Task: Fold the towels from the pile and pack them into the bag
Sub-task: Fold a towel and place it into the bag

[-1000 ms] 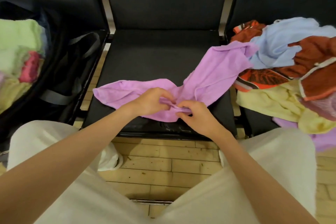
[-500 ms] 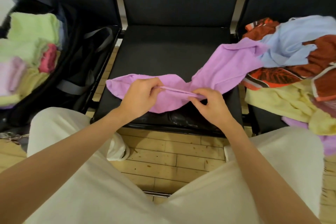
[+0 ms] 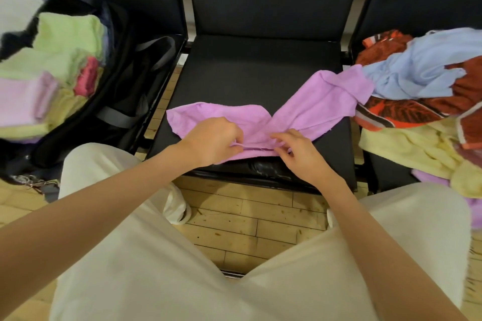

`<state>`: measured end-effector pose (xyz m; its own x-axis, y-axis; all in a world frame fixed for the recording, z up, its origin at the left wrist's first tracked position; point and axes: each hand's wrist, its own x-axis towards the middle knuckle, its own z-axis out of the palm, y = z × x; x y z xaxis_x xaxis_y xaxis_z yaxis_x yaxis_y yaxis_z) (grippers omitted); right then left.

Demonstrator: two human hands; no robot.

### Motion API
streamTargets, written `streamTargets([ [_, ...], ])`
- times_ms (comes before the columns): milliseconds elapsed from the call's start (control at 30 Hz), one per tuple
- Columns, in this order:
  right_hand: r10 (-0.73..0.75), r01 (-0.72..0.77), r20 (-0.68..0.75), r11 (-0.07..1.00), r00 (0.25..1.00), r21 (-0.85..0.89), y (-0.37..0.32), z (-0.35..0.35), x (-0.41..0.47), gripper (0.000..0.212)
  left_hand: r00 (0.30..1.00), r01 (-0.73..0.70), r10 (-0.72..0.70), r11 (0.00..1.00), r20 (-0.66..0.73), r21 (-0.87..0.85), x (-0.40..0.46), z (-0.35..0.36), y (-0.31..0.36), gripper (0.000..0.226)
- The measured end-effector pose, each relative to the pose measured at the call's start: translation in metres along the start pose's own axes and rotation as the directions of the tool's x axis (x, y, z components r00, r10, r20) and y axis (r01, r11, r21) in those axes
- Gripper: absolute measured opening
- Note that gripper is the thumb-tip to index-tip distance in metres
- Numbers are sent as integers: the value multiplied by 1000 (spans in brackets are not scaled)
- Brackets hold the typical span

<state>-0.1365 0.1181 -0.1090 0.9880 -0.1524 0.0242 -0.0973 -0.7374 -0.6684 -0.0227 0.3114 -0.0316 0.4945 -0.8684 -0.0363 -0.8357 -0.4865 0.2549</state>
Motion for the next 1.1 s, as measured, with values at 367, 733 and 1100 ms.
streamTargets([
  [367, 79, -89, -145, 994, 986, -65, 9, -3, 12, 20, 938, -89, 125, 988, -324, 123, -22, -19, 16, 16],
  [733, 198, -269, -498, 960, 844, -74, -7, -21, 3, 10, 664, 85, -464, 826, -586, -557, 11, -65, 30, 18],
  [1100, 250, -165, -395, 957, 884, 237, 6, -33, -10, 9, 443, -6, -811, 424, -382, -906, 48, -107, 22, 22],
])
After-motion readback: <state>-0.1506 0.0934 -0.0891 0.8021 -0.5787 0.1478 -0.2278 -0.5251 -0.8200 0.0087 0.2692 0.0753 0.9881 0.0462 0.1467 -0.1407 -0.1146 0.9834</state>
